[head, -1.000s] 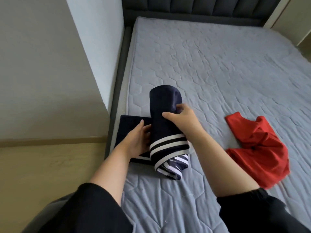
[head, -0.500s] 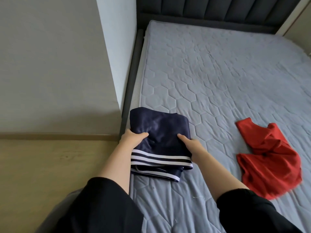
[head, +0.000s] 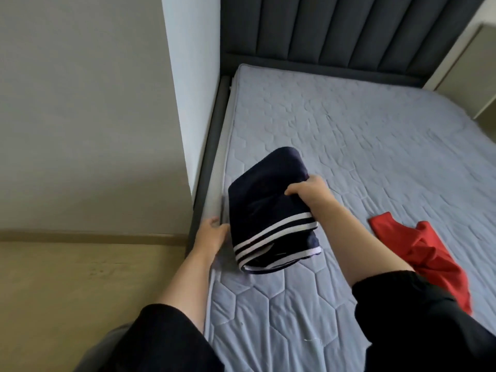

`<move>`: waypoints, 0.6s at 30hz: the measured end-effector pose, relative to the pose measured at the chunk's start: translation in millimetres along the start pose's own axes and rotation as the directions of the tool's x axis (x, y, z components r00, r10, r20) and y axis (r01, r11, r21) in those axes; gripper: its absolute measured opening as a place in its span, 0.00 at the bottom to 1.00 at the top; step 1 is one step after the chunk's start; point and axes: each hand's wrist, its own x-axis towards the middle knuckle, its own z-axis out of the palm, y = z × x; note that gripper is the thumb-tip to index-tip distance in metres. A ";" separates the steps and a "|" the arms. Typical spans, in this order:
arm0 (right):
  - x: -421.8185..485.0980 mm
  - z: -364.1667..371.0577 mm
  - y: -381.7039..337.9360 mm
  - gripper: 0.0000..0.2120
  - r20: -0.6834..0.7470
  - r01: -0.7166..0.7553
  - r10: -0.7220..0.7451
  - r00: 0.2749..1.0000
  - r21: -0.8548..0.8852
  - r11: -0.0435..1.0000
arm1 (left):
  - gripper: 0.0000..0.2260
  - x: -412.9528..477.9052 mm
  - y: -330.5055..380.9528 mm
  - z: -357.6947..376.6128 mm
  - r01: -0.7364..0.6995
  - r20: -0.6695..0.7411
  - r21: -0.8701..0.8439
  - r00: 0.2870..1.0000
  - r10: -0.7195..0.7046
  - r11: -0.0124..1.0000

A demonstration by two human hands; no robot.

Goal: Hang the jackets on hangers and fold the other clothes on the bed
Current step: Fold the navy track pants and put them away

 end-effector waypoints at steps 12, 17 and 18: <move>-47.8 90.1 -1.7 0.34 0.551 0.471 -0.131 0.824 -0.540 0.697 | 0.20 -3.4 7.8 -34.6 0.182 0.045 -0.589 0.980 -0.193 0.787; -16.7 83.4 71.9 0.23 0.134 0.277 -0.242 0.961 -0.483 0.831 | 0.41 -14.7 -17.0 -31.2 0.229 -0.129 -0.517 0.932 -0.340 0.825; -9.4 77.0 81.2 0.22 0.024 0.232 -0.255 0.967 -0.497 0.836 | 0.39 -16.0 -14.9 -29.9 0.151 -0.235 -0.466 0.929 -0.287 0.872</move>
